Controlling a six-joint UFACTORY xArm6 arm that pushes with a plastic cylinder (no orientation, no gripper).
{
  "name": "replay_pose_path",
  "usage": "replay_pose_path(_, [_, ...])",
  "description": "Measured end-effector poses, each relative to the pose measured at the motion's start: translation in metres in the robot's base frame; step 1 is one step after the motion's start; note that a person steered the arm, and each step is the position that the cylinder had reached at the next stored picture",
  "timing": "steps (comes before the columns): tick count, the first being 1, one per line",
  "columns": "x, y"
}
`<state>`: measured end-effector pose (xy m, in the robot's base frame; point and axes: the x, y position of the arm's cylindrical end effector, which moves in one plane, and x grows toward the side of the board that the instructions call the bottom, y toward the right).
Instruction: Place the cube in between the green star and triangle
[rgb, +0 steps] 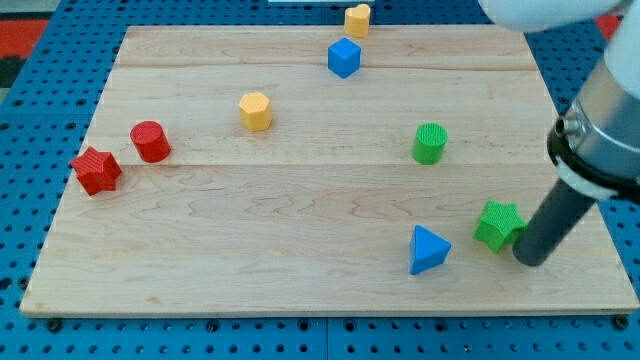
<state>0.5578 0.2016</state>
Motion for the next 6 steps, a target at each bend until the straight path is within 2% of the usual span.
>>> replay_pose_path(2, [-0.055,-0.041])
replay_pose_path(3, [-0.063,0.011])
replay_pose_path(4, [-0.130,0.081])
replay_pose_path(5, [-0.216,0.093])
replay_pose_path(6, [-0.311,0.059])
